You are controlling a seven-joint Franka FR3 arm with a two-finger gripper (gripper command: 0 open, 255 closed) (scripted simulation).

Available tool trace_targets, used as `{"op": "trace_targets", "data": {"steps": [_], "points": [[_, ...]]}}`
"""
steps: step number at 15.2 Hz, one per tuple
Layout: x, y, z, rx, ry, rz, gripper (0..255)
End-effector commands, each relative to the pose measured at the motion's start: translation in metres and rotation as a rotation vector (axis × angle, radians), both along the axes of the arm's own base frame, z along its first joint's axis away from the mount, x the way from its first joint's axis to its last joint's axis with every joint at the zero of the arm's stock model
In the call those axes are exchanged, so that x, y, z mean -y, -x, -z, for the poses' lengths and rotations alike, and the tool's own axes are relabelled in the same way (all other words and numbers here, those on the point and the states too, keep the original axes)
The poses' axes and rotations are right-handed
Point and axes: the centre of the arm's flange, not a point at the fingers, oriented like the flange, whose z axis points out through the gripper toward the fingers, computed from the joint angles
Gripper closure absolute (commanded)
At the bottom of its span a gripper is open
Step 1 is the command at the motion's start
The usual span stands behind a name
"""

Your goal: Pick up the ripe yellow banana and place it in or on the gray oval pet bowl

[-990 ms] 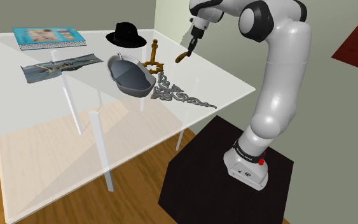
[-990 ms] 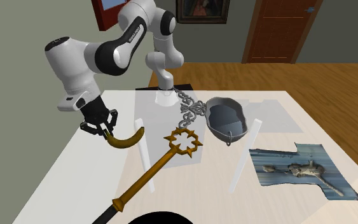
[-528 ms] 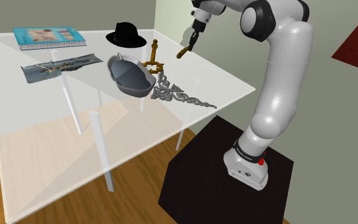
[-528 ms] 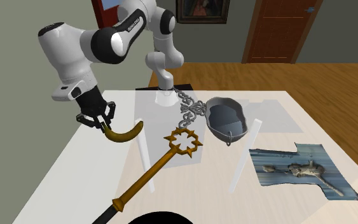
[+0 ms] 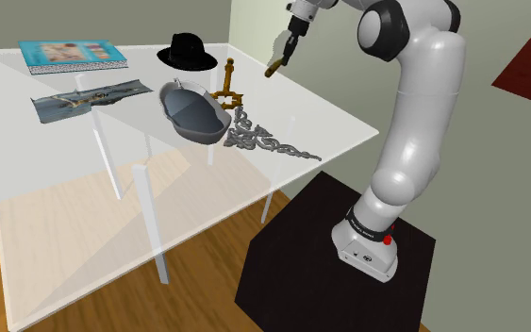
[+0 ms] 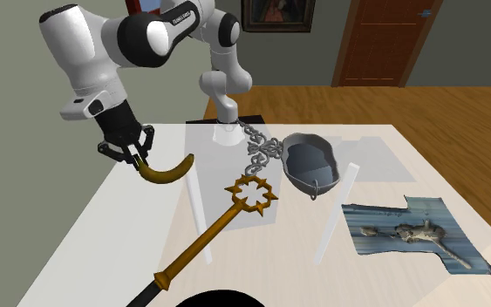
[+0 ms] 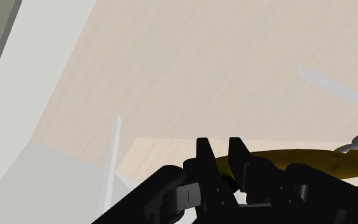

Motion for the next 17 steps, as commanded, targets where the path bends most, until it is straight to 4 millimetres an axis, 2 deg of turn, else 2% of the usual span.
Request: {"op": "trace_targets", "data": {"steps": [1, 9, 17], "points": [[0.0, 0.0, -0.01, 0.0, 0.0, 0.0, 255], [0.0, 0.0, -0.048, 0.0, 0.0, 0.0, 255], [-0.106, 0.0, -0.049, 0.0, 0.0, 0.0, 255]]}}
